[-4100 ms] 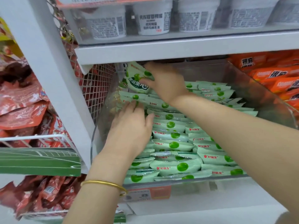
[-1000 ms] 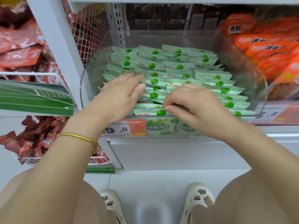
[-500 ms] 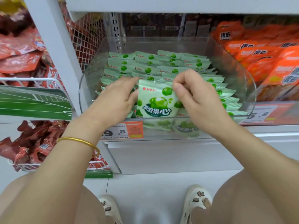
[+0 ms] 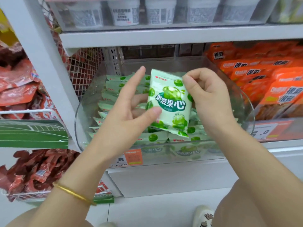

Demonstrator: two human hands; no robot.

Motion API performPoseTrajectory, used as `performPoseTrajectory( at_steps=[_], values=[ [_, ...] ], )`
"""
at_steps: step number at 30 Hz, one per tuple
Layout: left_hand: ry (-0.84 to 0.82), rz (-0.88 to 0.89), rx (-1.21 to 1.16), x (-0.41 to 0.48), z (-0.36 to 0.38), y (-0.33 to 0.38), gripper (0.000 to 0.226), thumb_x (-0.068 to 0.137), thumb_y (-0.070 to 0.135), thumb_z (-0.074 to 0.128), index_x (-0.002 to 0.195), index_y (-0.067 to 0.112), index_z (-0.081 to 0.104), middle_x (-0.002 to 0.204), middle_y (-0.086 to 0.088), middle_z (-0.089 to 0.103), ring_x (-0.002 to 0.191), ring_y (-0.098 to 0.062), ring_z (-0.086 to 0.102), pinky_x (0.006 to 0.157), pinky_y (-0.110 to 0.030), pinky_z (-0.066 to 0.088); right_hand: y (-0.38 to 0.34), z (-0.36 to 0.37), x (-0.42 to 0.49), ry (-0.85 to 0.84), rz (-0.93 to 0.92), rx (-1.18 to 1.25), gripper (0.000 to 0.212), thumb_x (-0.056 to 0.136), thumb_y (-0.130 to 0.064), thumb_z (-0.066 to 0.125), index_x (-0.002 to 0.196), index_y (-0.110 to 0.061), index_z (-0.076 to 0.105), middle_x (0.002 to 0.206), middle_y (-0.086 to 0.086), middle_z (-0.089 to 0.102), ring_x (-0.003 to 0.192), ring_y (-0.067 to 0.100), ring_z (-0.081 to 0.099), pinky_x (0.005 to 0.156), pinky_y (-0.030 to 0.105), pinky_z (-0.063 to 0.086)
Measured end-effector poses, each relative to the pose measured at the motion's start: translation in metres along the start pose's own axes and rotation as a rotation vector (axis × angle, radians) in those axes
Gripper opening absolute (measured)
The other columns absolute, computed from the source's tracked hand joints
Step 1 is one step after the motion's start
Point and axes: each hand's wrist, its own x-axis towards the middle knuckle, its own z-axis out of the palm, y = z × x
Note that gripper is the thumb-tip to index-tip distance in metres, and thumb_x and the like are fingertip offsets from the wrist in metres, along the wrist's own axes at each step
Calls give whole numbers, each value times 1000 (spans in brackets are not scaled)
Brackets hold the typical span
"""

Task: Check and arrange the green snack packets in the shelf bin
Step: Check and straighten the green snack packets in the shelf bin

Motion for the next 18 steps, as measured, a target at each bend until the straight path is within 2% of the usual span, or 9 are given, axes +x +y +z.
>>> performPoseTrajectory(
  at_steps=[2, 4, 6, 8, 10, 13, 15, 16, 18],
  values=[
    [-50, 25, 26, 3, 2, -4, 80, 81, 18, 63, 136, 60, 24, 146, 2, 42, 124, -21, 53, 97, -42, 50, 1, 3, 1, -3, 26, -9, 18, 92, -17, 56, 77, -26, 57, 70, -12, 53, 68, 2, 48, 65, 24, 39],
    [-49, 34, 55, 6, 2, -7, 79, 81, 14, 59, 136, 59, 26, 149, 4, 38, 133, -25, 43, 105, -49, 41, 0, 5, 0, -7, 42, 16, 14, 93, -19, 55, 81, -26, 58, 74, -9, 57, 71, 6, 52, 64, 28, 43],
    [-12, 44, 67, 7, 2, -9, 73, 82, 10, 57, 136, 53, 33, 147, 10, 40, 135, -18, 40, 108, -49, 36, 0, 5, -1, -44, 75, 93, 10, 96, -23, 52, 96, -28, 60, 87, 2, 63, 76, 12, 60, 61, 34, 52],
    [51, 39, 75, 7, 1, -10, 67, 84, 8, 58, 135, 48, 40, 144, 18, 41, 134, -7, 38, 109, -45, 36, -2, 3, -3, -110, 98, 169, 20, 97, -27, 49, 114, -35, 56, 106, 4, 64, 86, 14, 65, 63, 29, 54],
    [103, 19, 32, 6, 0, -10, 62, 87, 7, 59, 131, 48, 43, 143, 22, 41, 133, -2, 39, 107, -42, 39, -3, 0, -5, -193, 67, 186, 29, 97, -27, 49, 123, -39, 52, 118, 1, 62, 95, 13, 64, 69, 27, 53],
    [89, 9, -34, 5, 3, -7, 64, 89, 3, 59, 132, 46, 42, 141, 16, 45, 127, -8, 48, 100, -38, 47, -7, -3, -10, -284, 72, 211, 30, 96, -14, 51, 120, -30, 57, 104, -4, 65, 82, 11, 62, 60, 23, 52],
    [44, 3, -89, 4, 6, -5, 69, 86, -6, 59, 134, 40, 39, 135, 16, 49, 113, -1, 58, 86, -26, 53, -6, -5, -11, -296, 75, 201, 31, 93, -10, 55, 119, -27, 59, 112, -3, 64, 82, 10, 61, 58, 21, 51],
    [14, 1, -101, 4, 7, -5, 73, 84, -6, 63, 135, 40, 37, 134, 18, 48, 111, 1, 58, 83, -25, 54, -5, -7, -10, -288, 85, 200, 32, 91, -8, 58, 117, -27, 60, 115, -4, 63, 83, 8, 61, 59, 19, 49],
    [-34, 15, -62, 5, 9, -8, 80, 77, 2, 71, 133, 48, 37, 141, 19, 42, 124, -5, 50, 95, -36, 50, -4, -10, -9, -265, 126, 223, 33, 89, -7, 60, 115, -28, 62, 116, -6, 63, 85, 6, 61, 59, 20, 49]
  ],
)
